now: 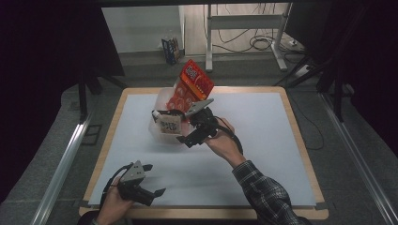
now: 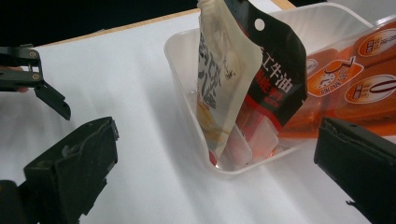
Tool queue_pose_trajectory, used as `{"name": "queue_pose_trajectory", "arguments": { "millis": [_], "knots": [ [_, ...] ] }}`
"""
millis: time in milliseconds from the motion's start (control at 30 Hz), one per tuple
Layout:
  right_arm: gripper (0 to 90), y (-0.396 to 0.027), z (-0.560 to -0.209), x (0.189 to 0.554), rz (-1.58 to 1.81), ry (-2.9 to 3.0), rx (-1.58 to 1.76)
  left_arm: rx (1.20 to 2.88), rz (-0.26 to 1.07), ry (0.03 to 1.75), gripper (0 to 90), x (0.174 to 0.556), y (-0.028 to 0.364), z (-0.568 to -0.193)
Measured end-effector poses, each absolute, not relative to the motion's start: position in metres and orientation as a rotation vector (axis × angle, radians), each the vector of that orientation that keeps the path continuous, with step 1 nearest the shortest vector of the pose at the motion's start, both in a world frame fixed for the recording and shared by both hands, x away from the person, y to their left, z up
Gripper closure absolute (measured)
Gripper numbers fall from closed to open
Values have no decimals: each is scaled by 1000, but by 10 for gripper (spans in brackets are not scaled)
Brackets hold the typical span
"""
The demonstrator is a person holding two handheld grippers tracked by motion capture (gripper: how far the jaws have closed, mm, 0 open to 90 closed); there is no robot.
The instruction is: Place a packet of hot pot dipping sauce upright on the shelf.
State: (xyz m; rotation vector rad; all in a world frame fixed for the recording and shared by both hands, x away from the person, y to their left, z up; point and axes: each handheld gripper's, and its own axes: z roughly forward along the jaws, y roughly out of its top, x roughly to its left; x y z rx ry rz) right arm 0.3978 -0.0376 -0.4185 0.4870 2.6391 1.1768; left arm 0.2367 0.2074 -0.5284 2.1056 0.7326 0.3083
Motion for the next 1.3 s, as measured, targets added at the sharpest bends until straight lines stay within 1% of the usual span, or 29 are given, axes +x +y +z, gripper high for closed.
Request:
{"name": "queue_pose_trajectory", "arguments": {
  "millis": [667, 1300],
  "knots": [
    [0, -50, -416, 385, 1179, 2633, 471, 2119, 310, 724, 16, 237, 207, -529],
    [0, -65, -423, 365, 1199, 2619, 472, 2132, 310, 704, 15, 236, 204, -529]
  ]
}}
